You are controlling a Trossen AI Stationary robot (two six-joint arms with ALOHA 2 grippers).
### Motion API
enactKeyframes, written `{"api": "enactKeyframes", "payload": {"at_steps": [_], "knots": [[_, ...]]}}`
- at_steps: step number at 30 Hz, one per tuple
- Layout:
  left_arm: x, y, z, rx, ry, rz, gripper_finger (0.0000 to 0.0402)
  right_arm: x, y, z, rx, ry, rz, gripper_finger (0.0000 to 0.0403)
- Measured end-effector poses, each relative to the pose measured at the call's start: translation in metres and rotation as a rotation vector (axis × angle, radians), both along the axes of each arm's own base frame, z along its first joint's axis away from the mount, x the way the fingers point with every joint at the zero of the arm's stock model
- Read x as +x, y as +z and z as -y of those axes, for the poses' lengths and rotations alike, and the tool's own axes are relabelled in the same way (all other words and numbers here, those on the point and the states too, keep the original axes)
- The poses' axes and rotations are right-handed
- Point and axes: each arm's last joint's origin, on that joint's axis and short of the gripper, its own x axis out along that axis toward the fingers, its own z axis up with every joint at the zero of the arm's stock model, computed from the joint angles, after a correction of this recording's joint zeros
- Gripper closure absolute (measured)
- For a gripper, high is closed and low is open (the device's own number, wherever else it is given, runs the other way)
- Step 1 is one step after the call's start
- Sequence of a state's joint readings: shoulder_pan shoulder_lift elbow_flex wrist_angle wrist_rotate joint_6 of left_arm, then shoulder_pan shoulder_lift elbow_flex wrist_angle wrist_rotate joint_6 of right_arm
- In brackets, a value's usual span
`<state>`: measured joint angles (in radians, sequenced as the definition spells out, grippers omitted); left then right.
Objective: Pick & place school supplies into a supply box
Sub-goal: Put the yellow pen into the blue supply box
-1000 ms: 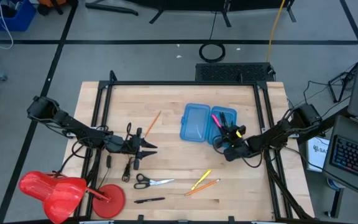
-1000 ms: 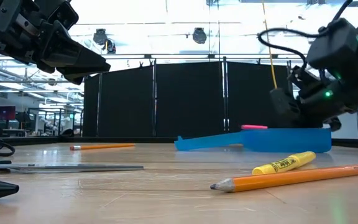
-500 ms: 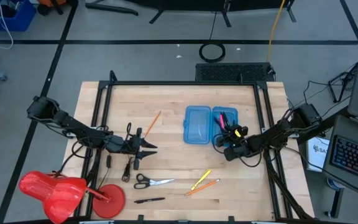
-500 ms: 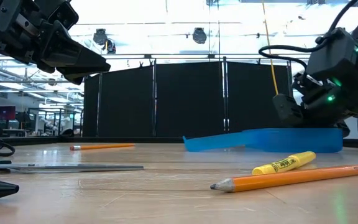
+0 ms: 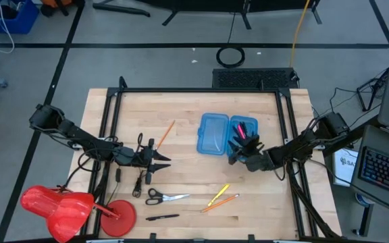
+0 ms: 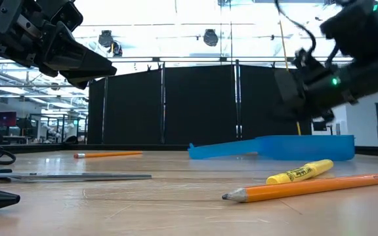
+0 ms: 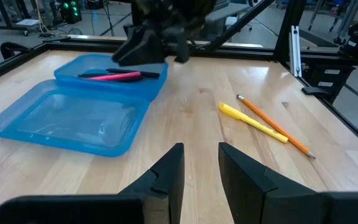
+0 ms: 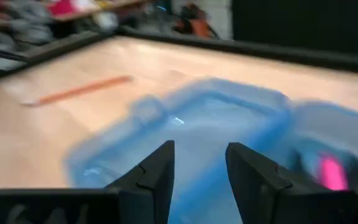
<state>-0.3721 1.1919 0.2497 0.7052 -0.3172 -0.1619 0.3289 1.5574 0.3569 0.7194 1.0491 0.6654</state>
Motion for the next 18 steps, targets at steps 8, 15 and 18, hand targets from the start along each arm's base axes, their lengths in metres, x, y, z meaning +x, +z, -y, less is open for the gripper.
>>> {"api": "enactKeyframes", "payload": {"at_steps": [8,15,18], "knots": [[0.0,0.0,0.0,0.002,0.0,0.0,0.0298,0.013,0.024,-0.014,-0.01,0.311,0.128,0.0273],[0.0,0.0,0.0,0.004,0.009,0.002,0.0298,0.019,0.03,-0.025,0.069,0.581,0.169,0.0273],[0.0,0.0,0.0,0.003,0.008,0.002,0.0298,0.021,0.032,-0.032,0.061,0.711,0.152,0.0273]]}}
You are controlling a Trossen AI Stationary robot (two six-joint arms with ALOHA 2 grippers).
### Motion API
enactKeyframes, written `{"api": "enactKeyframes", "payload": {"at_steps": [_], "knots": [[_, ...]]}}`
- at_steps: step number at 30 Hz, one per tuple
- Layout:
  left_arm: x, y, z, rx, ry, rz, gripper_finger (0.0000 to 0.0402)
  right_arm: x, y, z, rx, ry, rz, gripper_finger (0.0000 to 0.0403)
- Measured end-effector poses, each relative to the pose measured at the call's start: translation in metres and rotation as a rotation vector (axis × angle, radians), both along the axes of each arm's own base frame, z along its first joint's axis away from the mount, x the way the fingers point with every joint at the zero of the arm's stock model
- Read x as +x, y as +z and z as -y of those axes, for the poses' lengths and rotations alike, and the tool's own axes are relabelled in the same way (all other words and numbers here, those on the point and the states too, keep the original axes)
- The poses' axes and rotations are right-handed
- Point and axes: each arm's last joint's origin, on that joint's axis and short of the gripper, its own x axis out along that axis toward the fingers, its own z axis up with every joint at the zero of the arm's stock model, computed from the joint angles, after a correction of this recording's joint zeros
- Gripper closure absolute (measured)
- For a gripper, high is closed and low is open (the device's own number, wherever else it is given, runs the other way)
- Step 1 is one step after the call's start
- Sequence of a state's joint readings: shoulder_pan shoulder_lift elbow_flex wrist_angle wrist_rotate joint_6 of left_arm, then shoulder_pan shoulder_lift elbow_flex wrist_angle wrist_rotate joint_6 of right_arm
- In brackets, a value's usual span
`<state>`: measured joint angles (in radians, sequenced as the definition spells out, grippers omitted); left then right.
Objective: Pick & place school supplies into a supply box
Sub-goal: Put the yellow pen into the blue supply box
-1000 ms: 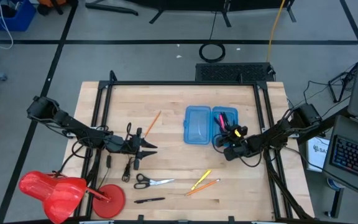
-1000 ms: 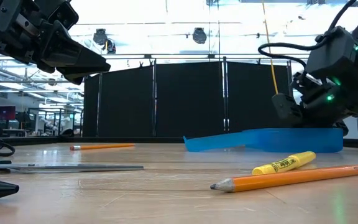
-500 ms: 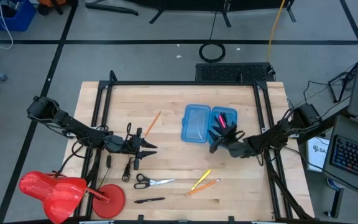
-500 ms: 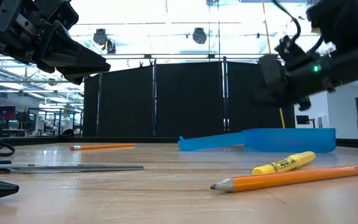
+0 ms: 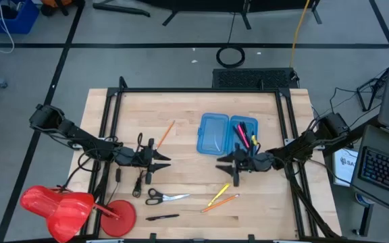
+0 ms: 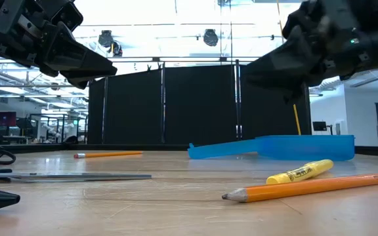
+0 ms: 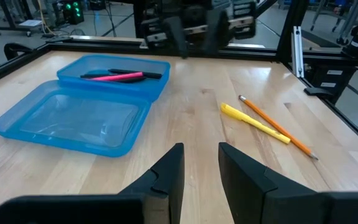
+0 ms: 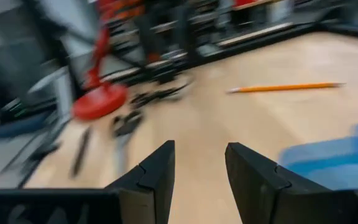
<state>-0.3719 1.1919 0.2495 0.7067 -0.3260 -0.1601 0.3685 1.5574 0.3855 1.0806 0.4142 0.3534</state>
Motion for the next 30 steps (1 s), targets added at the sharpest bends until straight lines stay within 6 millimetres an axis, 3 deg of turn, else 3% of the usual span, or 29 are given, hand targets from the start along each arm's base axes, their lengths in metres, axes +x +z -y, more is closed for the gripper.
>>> {"api": "enactKeyframes", "payload": {"at_steps": [6,11,17,30], "knots": [[0.0,0.0,0.0,0.0,0.0,-0.001,0.0298,-0.003,-0.005,-0.012,0.07,0.26,-0.063,0.0273],[0.0,0.0,0.0,-0.001,0.0,0.0,0.0298,-0.01,-0.01,-0.024,0.126,0.316,-0.128,0.0273],[0.0,0.0,0.0,-0.012,0.003,0.0,0.0298,-0.02,-0.018,-0.039,0.072,0.401,-0.212,0.0273],[0.002,0.01,0.0,-0.179,0.042,0.094,0.0298,-0.029,-0.031,-0.043,-0.058,0.444,-0.338,0.0273]]}}
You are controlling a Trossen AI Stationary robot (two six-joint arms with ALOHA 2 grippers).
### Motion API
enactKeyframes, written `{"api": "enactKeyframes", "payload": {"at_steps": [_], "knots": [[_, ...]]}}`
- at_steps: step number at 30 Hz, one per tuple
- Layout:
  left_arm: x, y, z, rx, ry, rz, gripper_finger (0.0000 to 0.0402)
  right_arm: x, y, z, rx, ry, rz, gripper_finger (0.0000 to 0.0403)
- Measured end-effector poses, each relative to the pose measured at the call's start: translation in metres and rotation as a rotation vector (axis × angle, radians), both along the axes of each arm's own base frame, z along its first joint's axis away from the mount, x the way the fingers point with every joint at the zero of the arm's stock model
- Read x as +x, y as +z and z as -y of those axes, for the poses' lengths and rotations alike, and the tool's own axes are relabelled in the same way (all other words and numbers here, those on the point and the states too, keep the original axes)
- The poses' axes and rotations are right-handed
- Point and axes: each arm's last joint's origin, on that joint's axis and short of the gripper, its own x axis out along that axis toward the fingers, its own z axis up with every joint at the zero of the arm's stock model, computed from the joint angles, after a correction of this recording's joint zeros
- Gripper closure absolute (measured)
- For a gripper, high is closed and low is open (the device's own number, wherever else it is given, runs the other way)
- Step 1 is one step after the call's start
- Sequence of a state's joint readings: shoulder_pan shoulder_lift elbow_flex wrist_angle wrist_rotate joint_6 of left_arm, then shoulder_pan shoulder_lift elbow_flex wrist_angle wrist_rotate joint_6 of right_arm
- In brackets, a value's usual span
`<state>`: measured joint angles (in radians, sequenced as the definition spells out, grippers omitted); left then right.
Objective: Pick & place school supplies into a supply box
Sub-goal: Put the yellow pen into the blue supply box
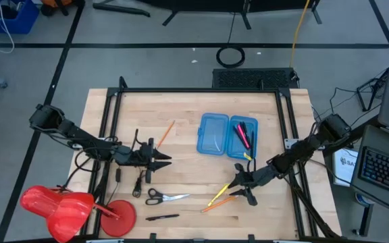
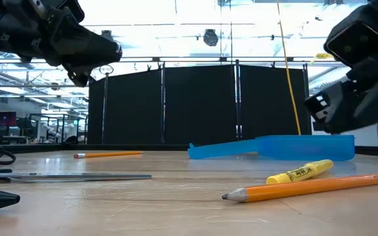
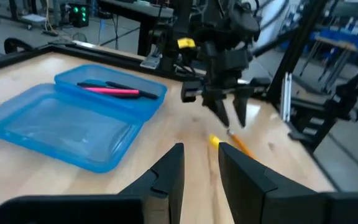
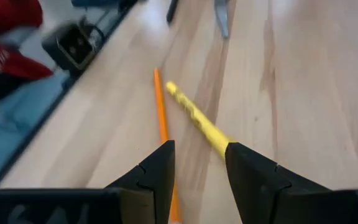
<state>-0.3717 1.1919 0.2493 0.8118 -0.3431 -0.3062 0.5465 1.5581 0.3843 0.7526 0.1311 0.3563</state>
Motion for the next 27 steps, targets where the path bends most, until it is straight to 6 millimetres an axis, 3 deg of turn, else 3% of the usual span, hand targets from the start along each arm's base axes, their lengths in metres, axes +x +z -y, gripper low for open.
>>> {"api": "enactKeyframes", "payload": {"at_steps": [13,27], "knots": [[0.0,0.001,-0.001,-0.123,0.035,0.007,0.0298,0.0,0.0,-0.001,-0.179,0.053,0.079,0.0269],[-0.001,0.0,0.003,-0.145,0.034,0.0,0.0298,0.016,-0.025,0.0,-0.211,0.048,0.148,0.0184]]}}
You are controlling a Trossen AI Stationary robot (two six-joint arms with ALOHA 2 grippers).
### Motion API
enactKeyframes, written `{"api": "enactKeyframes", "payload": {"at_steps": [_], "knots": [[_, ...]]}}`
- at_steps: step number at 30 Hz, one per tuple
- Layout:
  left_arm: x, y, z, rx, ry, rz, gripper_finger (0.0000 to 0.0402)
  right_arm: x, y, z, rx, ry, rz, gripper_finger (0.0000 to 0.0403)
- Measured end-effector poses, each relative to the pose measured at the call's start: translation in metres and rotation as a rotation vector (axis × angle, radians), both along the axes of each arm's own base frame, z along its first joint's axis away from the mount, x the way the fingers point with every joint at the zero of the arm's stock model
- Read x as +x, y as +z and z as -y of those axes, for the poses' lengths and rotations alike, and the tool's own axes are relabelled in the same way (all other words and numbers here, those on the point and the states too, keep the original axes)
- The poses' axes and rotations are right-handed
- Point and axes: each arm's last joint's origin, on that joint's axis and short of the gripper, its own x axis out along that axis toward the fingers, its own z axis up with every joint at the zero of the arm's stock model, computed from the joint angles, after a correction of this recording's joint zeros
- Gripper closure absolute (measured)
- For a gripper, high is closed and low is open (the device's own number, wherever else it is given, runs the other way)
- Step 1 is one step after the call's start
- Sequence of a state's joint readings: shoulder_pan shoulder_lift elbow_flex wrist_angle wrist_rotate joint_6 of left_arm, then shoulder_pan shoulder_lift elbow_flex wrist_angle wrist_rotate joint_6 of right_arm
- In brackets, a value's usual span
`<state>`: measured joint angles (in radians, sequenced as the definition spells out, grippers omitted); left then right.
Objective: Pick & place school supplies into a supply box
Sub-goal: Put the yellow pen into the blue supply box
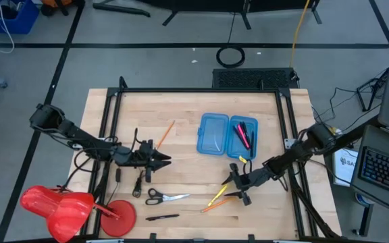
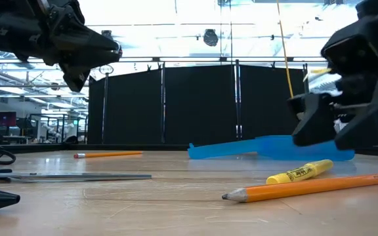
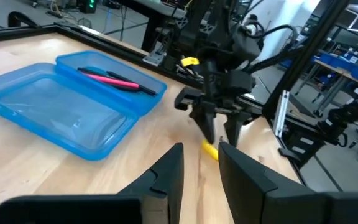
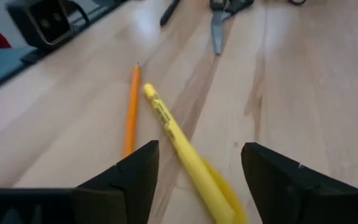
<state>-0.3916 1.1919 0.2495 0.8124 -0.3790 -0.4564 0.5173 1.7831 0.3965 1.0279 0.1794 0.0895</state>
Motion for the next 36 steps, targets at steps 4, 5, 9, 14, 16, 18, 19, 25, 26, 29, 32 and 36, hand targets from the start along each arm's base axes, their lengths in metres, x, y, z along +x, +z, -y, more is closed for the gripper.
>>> {"api": "enactKeyframes", "payload": {"at_steps": [4,5,9,14,16,18,19,25,26,29,32,36], "knots": [[-0.002,0.0,0.004,0.003,-0.001,-0.002,0.0298,0.009,-0.006,0.001,-0.015,-0.019,-0.021,0.0187],[-0.003,-0.001,0.006,0.005,0.002,-0.004,0.0298,0.011,-0.007,0.002,-0.022,-0.022,-0.026,0.0189],[-0.005,-0.002,0.01,0.003,0.018,-0.018,0.0298,0.014,-0.011,0.007,-0.033,-0.023,-0.087,0.0196],[-0.007,-0.003,0.013,0.013,0.051,-0.02,0.0298,0.015,-0.012,0.011,0.019,0.0,-0.119,0.0202],[-0.008,-0.003,0.014,0.014,0.054,-0.02,0.0298,0.015,-0.012,0.012,0.017,0.0,-0.126,0.0204],[-0.008,-0.003,0.014,0.015,0.054,-0.019,0.0298,0.015,-0.013,0.012,0.014,0.001,-0.135,0.0207],[-0.008,-0.003,0.014,0.015,0.054,-0.019,0.0298,0.015,-0.013,0.012,0.011,0.001,-0.141,0.0209],[-0.008,-0.003,0.014,0.014,0.054,-0.02,0.0298,0.013,-0.016,0.013,-0.01,0.004,-0.169,0.0238],[-0.008,-0.003,0.014,0.014,0.054,-0.019,0.0298,0.013,-0.016,0.013,-0.011,0.005,-0.17,0.0247],[-0.008,-0.003,0.014,0.014,0.054,-0.02,0.0298,0.013,-0.016,0.013,-0.014,0.007,-0.174,0.0278],[-0.008,-0.003,0.014,0.015,0.054,-0.023,0.0298,0.012,-0.017,0.013,-0.027,0.02,-0.181,0.0317],[-0.008,-0.004,0.014,0.017,0.055,-0.027,0.0298,0.011,-0.018,0.013,-0.035,0.027,-0.191,0.0363]]}}
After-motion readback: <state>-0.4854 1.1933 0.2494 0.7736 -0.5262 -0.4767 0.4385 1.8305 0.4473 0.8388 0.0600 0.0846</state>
